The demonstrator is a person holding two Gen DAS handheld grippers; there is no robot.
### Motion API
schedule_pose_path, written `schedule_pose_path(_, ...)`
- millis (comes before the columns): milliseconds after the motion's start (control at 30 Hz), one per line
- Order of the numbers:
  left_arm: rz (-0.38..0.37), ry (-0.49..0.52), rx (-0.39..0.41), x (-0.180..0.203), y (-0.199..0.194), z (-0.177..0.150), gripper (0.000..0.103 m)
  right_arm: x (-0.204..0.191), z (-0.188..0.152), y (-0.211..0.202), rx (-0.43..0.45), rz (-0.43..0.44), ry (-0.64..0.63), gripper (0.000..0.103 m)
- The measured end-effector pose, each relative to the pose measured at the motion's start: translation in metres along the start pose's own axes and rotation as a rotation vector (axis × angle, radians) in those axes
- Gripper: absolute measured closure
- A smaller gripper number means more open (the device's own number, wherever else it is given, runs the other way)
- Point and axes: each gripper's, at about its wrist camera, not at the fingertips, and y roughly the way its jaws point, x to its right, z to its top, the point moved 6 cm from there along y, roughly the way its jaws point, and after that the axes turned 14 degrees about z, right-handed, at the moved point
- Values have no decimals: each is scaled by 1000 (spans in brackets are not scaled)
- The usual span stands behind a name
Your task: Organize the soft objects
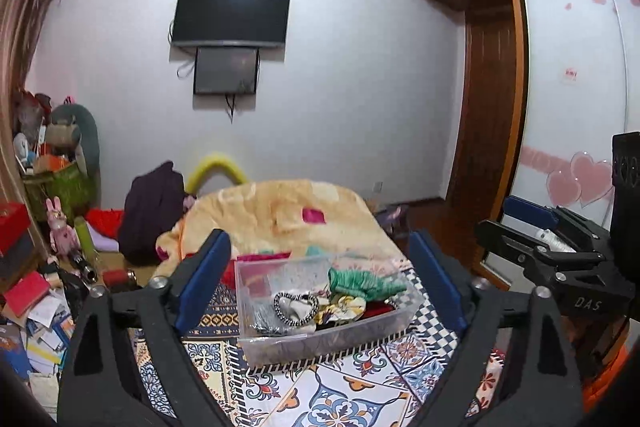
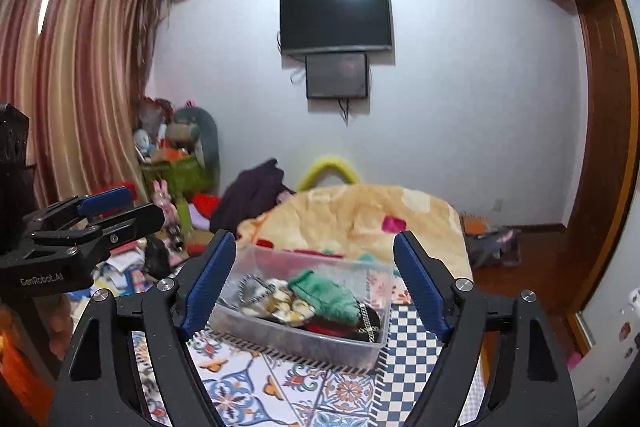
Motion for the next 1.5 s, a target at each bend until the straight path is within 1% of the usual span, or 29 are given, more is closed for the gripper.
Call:
schedule_pose_path(133, 2, -9, 36, -1, -16, 6, 3, -7, 3, -7, 24, 7, -7, 12)
schedule_pose_path(200, 6, -9, 49, 0, -22, 7, 1, -9, 2, -8, 38, -1, -6, 2)
schedule_pose_path(233, 7, -9, 54, 0, -23, 7, 0, -9, 0, -9, 46, -2, -1, 0)
schedule_pose_path(800, 7, -6, 43, 0, -24, -2, 0, -10, -9, -19, 54, -1, 34, 0)
schedule_pose_path(1500, 8, 7, 46, 3, -23, -2, 0, -12, -10, -22, 57, -1, 31, 0)
